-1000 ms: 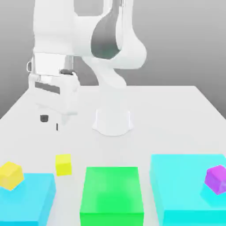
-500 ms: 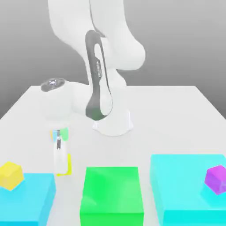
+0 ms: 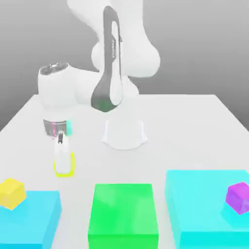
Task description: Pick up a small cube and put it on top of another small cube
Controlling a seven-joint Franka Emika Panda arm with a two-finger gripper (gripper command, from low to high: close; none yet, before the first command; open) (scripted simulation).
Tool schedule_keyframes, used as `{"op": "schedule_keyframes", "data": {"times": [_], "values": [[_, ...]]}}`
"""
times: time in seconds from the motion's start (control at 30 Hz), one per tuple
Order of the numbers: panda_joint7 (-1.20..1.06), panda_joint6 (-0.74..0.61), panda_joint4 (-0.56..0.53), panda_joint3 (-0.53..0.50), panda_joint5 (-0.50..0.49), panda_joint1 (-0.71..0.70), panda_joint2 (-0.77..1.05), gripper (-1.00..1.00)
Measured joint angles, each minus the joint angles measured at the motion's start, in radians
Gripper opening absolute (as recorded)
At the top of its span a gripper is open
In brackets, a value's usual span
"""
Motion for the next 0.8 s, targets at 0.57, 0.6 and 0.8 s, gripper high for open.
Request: {"op": "schedule_keyframes", "data": {"times": [0.57, 0.6, 0.8], "values": [[0.076, -0.386, 0.611, 0.0, -0.024, -0.014, 0.222, -1.0], [0.078, -0.409, 0.648, 0.0, -0.021, -0.015, 0.237, -1.0], [0.133, -0.562, 0.852, -0.023, -0.055, -0.018, 0.345, -1.0]]}}
